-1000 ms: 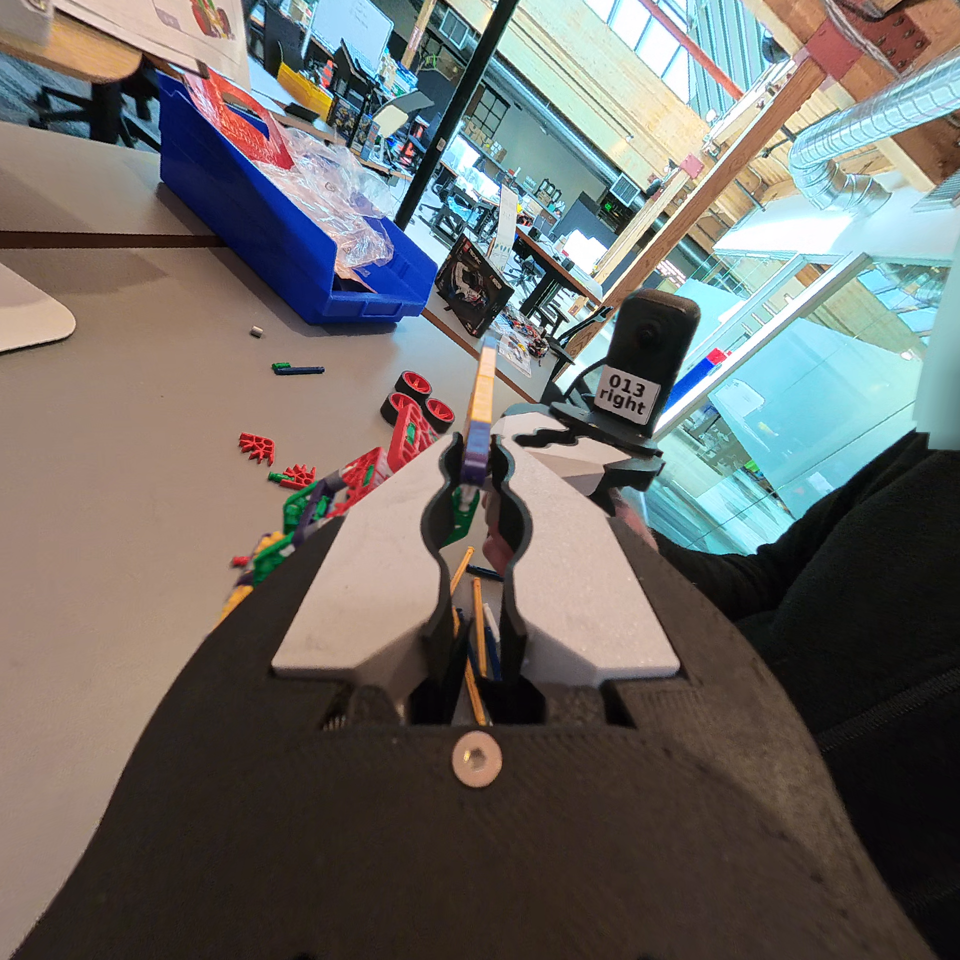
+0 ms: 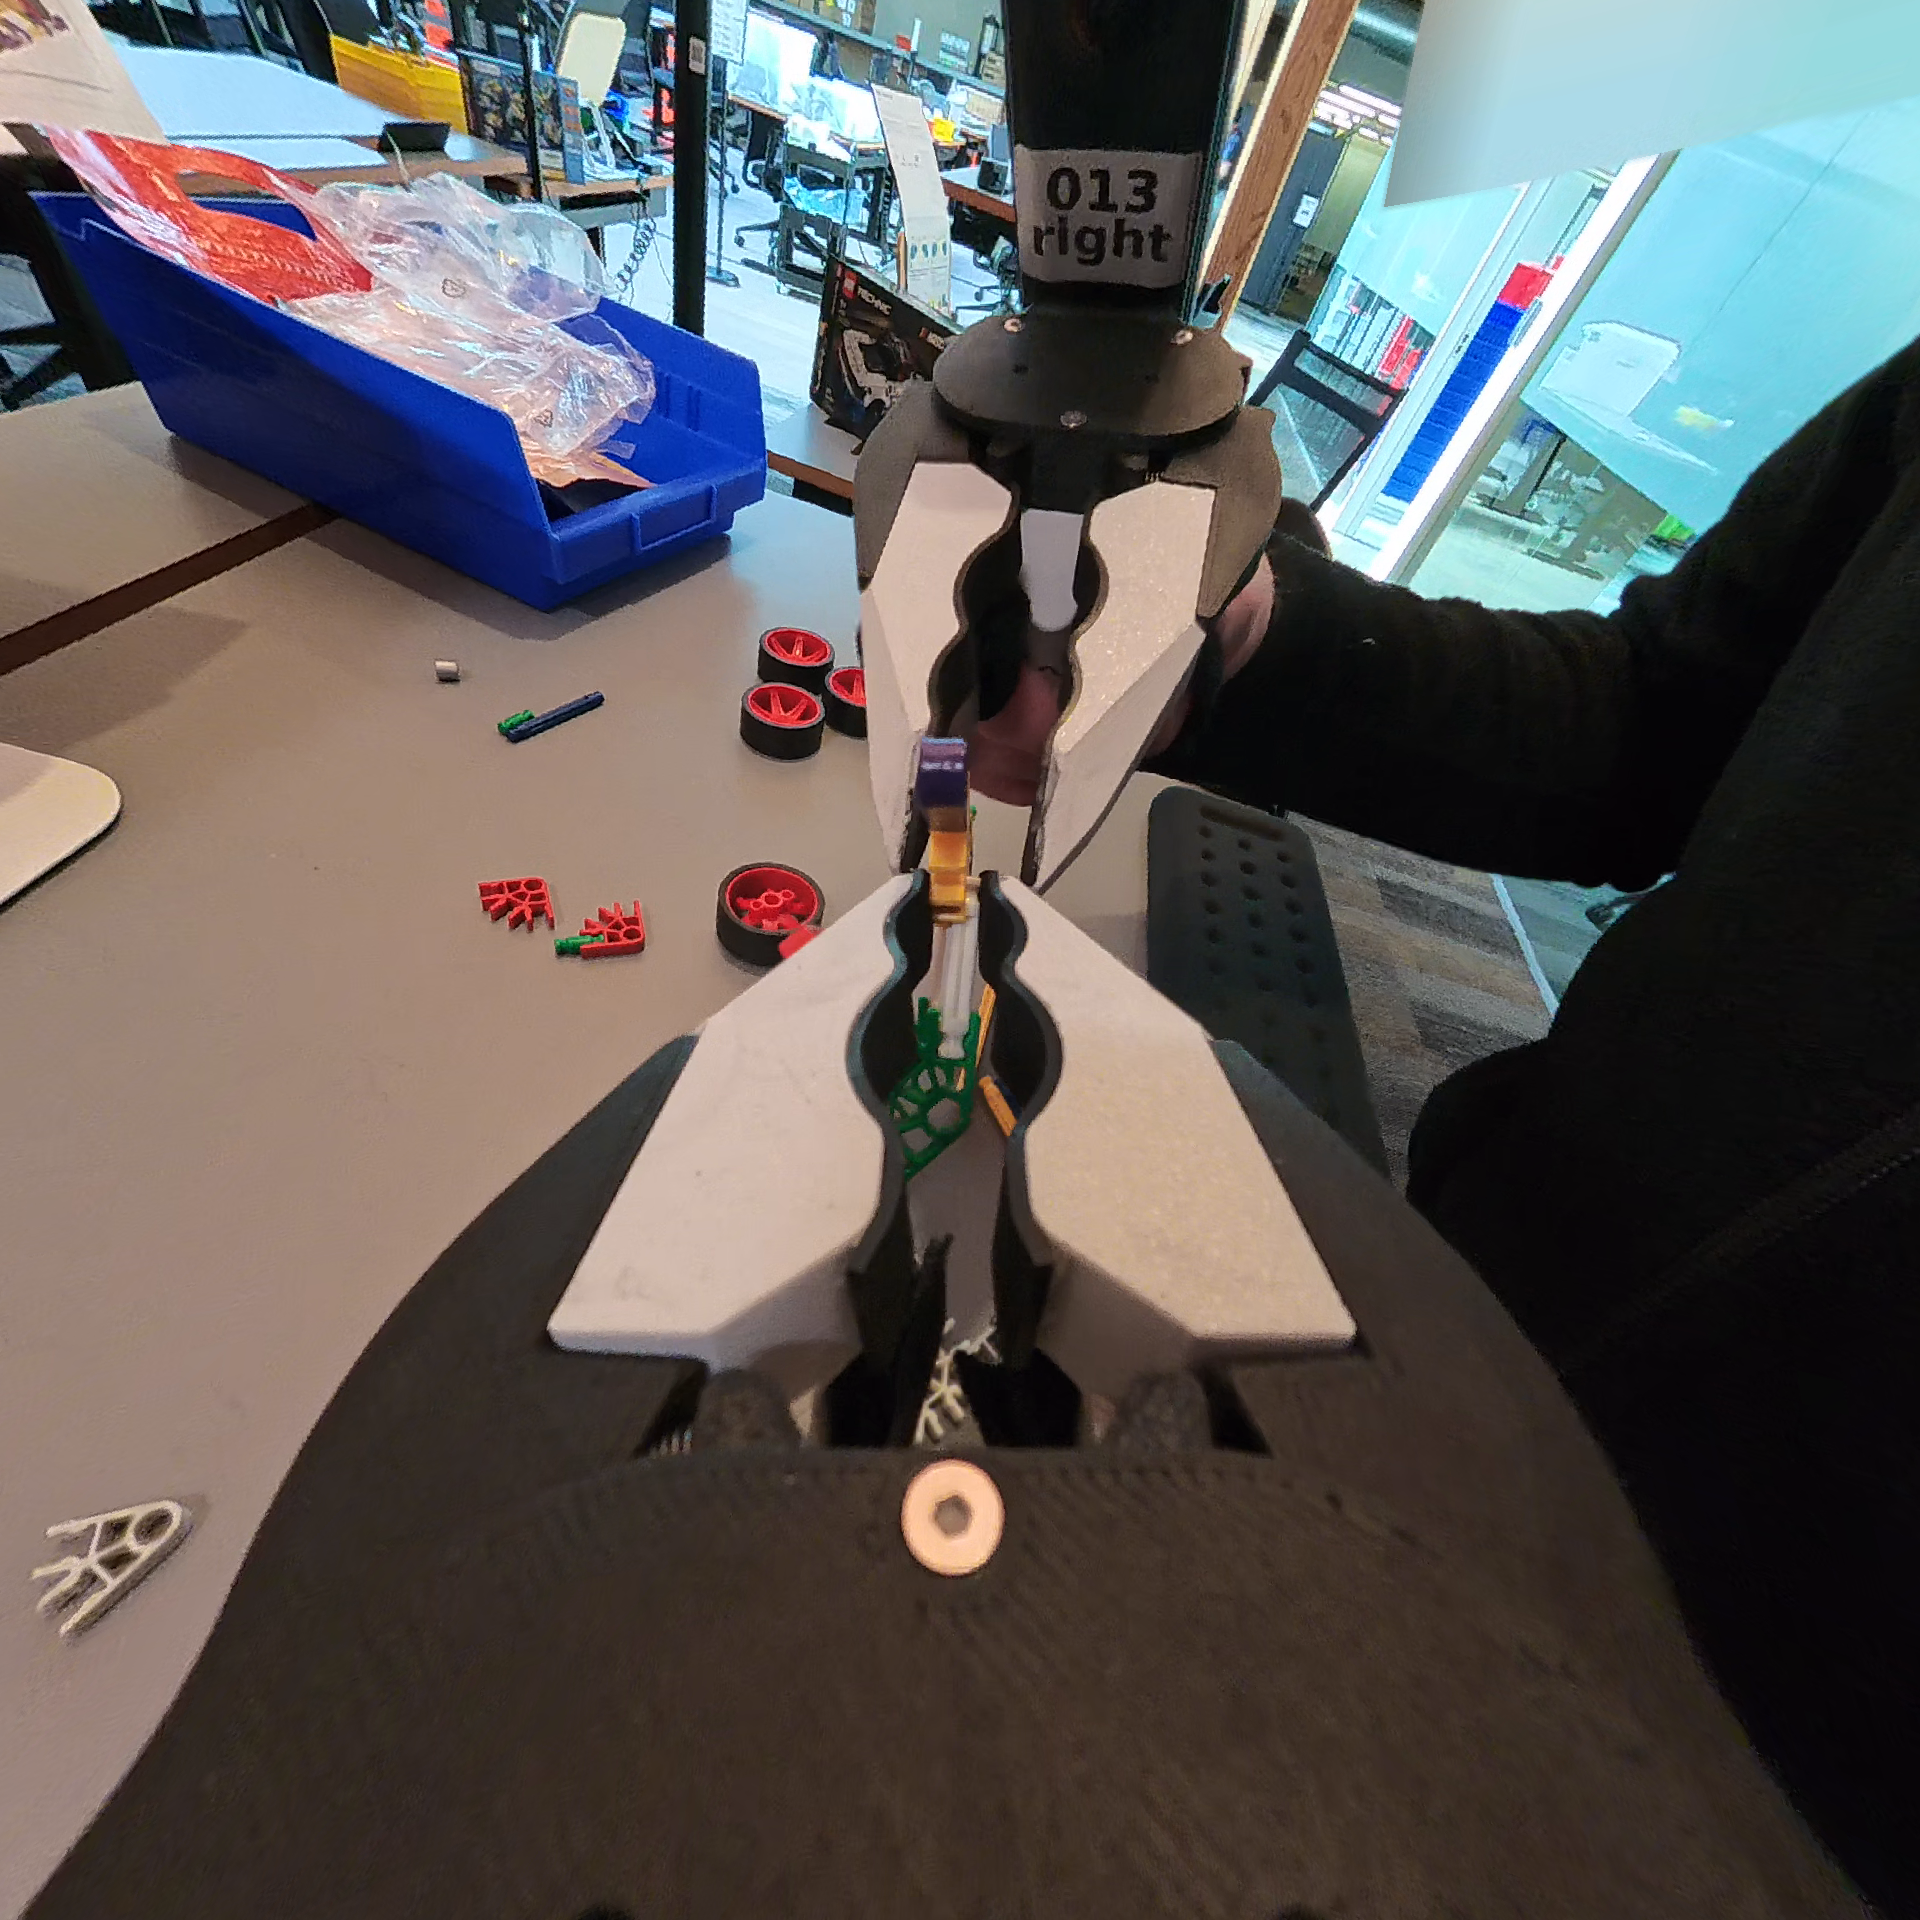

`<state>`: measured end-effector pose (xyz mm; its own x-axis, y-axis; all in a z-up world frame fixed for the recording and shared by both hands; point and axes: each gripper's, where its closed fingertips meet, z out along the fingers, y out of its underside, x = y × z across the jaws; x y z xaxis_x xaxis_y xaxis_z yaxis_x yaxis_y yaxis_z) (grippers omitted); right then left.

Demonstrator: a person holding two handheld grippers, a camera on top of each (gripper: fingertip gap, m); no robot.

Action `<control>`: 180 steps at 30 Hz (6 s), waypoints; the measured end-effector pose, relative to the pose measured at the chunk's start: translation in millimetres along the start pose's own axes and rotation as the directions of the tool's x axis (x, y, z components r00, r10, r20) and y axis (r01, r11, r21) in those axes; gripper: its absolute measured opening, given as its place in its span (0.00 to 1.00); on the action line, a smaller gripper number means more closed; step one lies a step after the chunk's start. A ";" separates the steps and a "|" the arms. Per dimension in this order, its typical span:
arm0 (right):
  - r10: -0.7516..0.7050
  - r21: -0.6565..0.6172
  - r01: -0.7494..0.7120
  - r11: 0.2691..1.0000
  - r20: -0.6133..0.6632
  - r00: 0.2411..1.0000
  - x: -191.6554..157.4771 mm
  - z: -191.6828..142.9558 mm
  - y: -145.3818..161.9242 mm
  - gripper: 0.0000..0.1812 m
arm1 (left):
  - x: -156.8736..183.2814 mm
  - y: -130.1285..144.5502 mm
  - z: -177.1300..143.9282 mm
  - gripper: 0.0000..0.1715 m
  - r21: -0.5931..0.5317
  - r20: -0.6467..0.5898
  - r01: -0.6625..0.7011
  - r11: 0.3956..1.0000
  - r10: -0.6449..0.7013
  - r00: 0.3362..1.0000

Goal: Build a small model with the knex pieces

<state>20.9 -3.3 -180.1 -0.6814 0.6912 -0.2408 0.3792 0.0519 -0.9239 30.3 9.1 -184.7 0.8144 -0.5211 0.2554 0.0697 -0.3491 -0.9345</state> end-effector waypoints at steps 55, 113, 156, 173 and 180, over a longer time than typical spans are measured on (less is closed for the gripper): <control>-0.679 -0.508 0.634 0.583 0.122 0.723 20.2 3.4 57.4 0.03 | -112.2 113.5 -28.9 0.11 -0.474 0.022 -0.154 0.867 0.186 0.982; 0.077 -0.461 -0.342 0.819 -0.503 0.861 11.2 -106.2 160.9 0.20 | -74.9 106.8 -33.3 0.26 -0.561 0.056 -0.084 0.824 0.139 0.989; -0.084 -0.559 -0.051 0.828 -0.214 0.973 -16.5 -49.9 196.4 0.00 | 23.1 142.5 25.8 0.22 -0.535 0.089 0.022 0.845 0.030 0.996; 0.116 -0.352 -0.147 0.924 -0.110 0.987 -34.1 -61.6 142.3 0.00 | 31.1 137.2 91.4 0.14 -0.626 0.040 -0.371 0.686 0.504 0.863; 0.108 -0.423 -0.154 0.893 -0.130 0.986 -43.1 -50.9 167.5 0.00 | 32.5 163.0 76.8 0.06 -0.701 -0.134 -0.339 0.627 0.350 0.927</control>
<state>145.6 12.3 -309.4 -0.5490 0.7808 -0.2983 0.7084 0.2452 -0.6618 112.4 -4.9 -347.7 0.7021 -0.7097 -0.0575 -0.6360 -0.5888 -0.4988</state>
